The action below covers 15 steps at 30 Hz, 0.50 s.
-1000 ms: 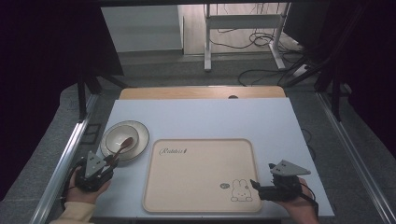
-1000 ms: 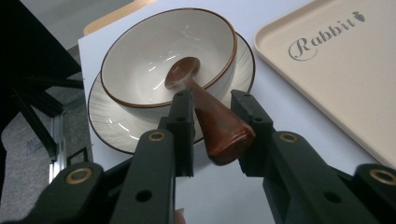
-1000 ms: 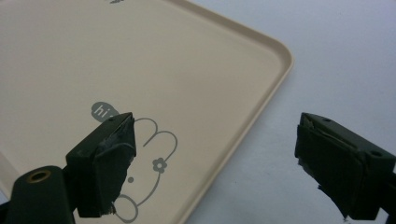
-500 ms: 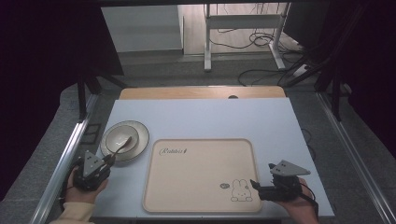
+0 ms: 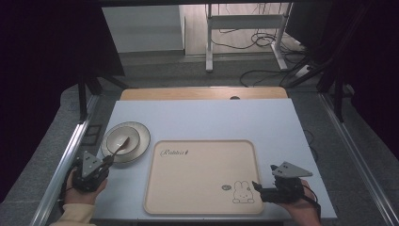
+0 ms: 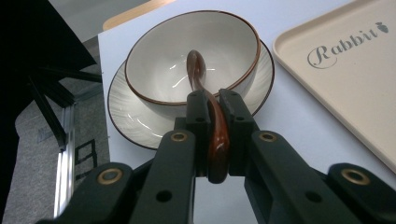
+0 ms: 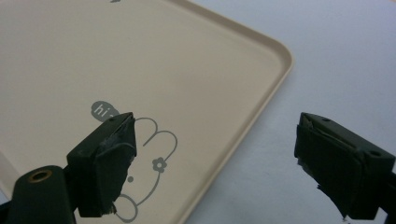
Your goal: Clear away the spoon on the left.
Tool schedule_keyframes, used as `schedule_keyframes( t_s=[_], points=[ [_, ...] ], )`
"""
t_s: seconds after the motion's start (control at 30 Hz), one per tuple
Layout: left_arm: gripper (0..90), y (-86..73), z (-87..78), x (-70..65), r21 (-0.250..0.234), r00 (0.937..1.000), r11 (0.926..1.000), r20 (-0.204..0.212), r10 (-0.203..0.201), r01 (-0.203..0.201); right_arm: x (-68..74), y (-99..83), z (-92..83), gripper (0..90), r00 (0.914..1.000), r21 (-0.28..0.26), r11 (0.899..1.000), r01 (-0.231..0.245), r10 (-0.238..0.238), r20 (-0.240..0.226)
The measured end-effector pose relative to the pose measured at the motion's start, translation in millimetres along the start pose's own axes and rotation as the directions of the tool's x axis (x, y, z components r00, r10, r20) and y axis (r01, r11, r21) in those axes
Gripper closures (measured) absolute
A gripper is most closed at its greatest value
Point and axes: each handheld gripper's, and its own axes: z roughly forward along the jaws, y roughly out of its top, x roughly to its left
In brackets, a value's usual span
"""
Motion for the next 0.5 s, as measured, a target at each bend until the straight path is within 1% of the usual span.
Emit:
schedule_keyframes(
  t_s=[0.5],
  points=[
    [84.4,2.9,-2.0,1.1,-0.021,0.9998,0.9998,-0.021,-0.006,0.006,0.2,0.0,0.2,13.0,1.0,0.0,1.0,0.003,-0.003,-0.001]
  ],
)
